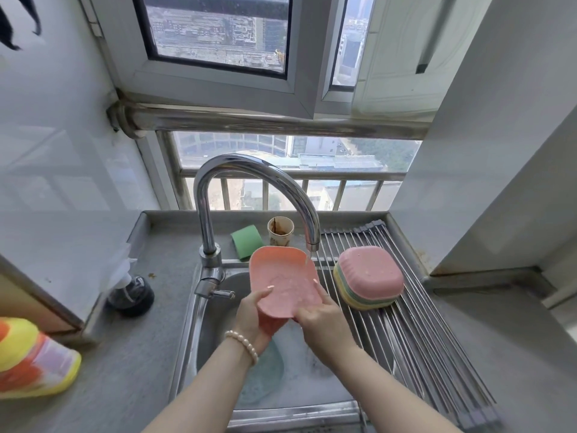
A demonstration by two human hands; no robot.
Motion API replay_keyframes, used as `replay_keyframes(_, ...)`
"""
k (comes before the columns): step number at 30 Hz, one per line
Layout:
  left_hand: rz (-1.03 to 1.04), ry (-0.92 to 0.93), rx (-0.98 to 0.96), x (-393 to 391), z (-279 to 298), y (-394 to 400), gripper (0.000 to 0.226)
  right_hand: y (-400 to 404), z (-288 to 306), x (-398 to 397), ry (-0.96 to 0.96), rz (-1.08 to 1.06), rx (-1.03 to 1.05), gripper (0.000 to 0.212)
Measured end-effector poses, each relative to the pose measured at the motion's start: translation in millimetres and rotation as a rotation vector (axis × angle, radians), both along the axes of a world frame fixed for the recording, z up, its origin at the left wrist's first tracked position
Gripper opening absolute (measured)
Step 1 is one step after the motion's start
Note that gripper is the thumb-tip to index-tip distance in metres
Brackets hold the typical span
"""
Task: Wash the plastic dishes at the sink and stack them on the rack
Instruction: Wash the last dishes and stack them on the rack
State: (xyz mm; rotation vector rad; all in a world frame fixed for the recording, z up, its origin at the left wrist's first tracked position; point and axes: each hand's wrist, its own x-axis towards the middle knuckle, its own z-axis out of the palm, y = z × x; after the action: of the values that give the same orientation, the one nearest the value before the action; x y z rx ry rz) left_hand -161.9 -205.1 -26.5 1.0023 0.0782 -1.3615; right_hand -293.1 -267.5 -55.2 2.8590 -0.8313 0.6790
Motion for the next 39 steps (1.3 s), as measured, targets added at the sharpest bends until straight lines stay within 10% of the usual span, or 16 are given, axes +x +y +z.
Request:
replay_keyframes(7, 0.215, -0.148, -0.004, -8.2, -5.2, -12.6, 0.031, 19.9, 3.5, 14.1, -0.388, 0.04, 0.239, 0.018)
replay_keyframes(15, -0.048, -0.162, 0.195, 0.2, -2.6, -11.0, 0.04, -12.6, -1.1, -14.7, 0.21, -0.182, -0.016, 0.034)
replay_keyframes(25, 0.203, 0.019, -0.003, -13.0, -0.2, -6.6, 0.027, 12.7, 21.1, -10.5, 0.039, 0.136, 0.547, 0.021)
replay_keyframes(29, 0.082, 0.212, 0.004, -9.2, -8.3, -5.9, 0.027, -0.1, 36.7, -3.3, 0.478, -0.073, 0.423, 0.097)
replay_keyframes(39, -0.033, 0.314, -0.094, -17.6, -18.1, -19.1, 0.06, -9.9, 31.9, 42.8, 0.593, -0.19, 0.633, 0.072)
